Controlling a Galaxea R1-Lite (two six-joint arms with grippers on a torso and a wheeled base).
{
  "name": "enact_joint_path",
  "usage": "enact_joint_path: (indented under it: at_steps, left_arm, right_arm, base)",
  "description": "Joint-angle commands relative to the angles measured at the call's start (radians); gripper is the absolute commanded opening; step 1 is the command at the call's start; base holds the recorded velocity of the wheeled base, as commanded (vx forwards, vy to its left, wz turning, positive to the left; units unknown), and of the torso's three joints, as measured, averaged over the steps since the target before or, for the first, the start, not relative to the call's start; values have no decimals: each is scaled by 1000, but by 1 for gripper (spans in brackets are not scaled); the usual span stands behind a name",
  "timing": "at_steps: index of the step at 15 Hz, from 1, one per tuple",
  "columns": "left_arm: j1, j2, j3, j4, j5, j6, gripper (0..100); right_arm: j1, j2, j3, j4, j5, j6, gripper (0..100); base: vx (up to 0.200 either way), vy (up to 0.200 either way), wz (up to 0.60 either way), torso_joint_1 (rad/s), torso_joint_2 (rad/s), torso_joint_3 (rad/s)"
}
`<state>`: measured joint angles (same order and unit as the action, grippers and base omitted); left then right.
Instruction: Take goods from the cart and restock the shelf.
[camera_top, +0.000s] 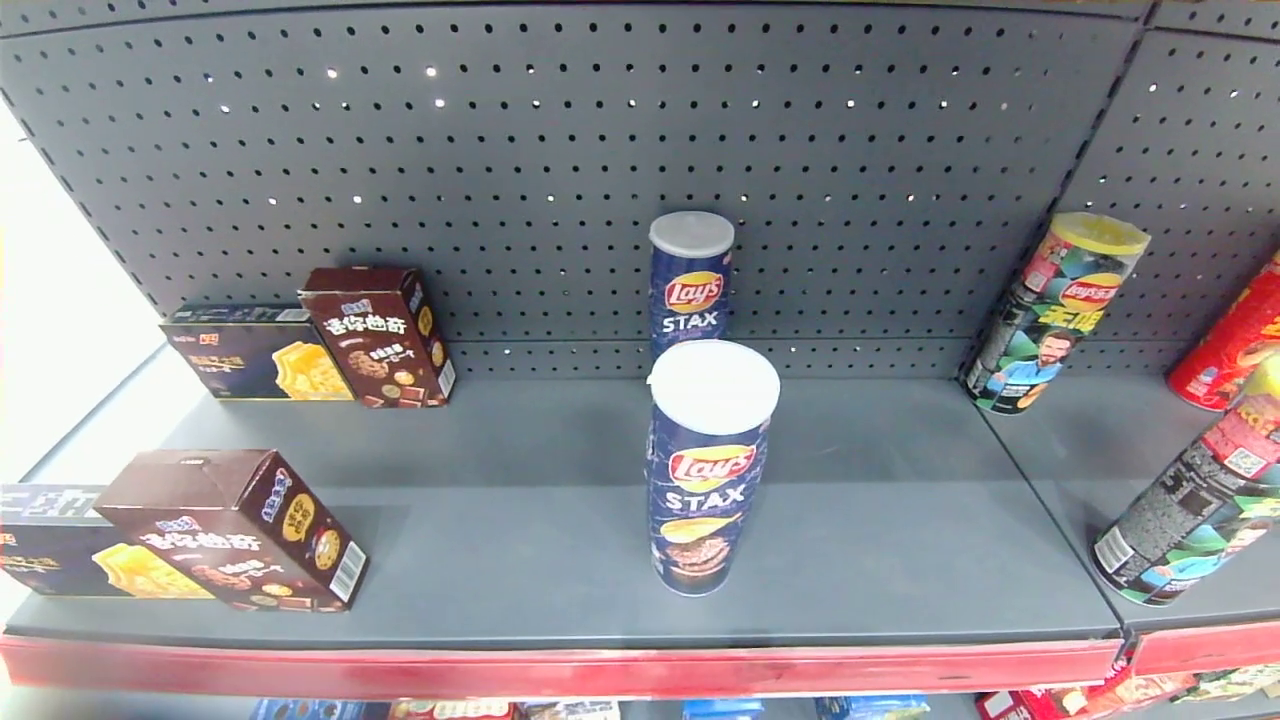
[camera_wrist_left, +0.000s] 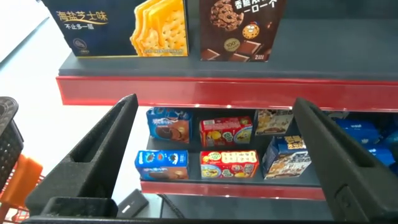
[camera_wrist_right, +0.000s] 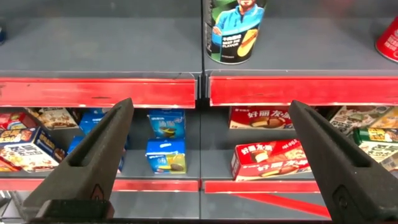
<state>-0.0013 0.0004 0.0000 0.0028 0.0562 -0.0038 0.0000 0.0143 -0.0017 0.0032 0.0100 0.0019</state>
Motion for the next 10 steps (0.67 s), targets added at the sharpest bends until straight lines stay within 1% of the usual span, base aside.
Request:
enact_joint_path:
  at_steps: [1,10]
  left_arm:
    - [0,0,0,0,1,-1,100]
    - [1,0,0,0,1,1,100]
  right_arm:
    - [0,3,0,1,2,0,100]
    - [2,1,0,1,2,0,100]
  base:
    - [0,0,0,0,0,0]
    - [0,0,0,0,0,0]
